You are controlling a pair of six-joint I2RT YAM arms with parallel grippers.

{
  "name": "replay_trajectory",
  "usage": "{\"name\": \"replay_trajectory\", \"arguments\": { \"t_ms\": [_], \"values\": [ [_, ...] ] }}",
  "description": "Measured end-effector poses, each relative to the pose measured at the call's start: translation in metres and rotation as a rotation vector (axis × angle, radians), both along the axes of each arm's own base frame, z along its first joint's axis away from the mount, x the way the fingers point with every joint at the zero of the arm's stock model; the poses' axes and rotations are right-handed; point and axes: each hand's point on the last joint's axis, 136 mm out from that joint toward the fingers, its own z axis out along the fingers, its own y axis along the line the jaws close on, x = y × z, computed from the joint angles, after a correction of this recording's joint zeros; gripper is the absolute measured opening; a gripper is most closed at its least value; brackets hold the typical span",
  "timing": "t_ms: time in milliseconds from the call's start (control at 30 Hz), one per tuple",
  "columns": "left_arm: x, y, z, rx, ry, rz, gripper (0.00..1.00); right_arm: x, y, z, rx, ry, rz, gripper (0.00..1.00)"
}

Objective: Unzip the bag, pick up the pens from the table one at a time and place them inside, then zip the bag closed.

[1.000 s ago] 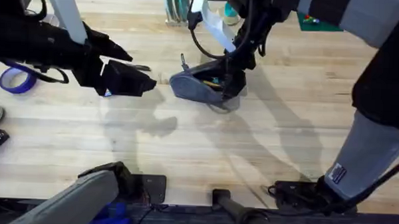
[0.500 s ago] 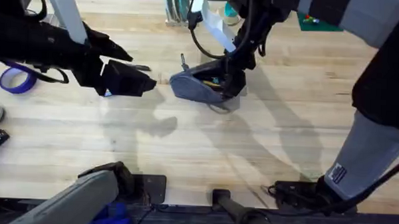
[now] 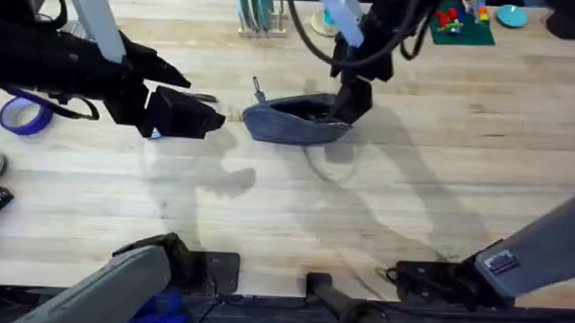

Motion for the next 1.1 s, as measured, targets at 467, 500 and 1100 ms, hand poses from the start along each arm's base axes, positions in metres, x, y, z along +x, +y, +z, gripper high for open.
{"name": "replay_trajectory", "arguments": {
  "t_ms": [467, 500, 1100],
  "values": [
    [0.0, 0.0, 0.0, 0.0, 0.0, 0.0, 0.995, -0.019, -0.01, 0.068, 0.083, -0.13, -0.063, 0.996],
    [0.0, 0.0, 0.0, 0.001, 0.0, 0.0, 0.995, -0.022, -0.011, 0.071, 0.083, -0.13, -0.066, 0.996],
    [0.0, 0.0, 0.0, 0.0, 0.0, 0.0, 0.995, -0.048, -0.042, 0.124, 0.108, -0.211, -0.315, 0.996]
  ]
}}
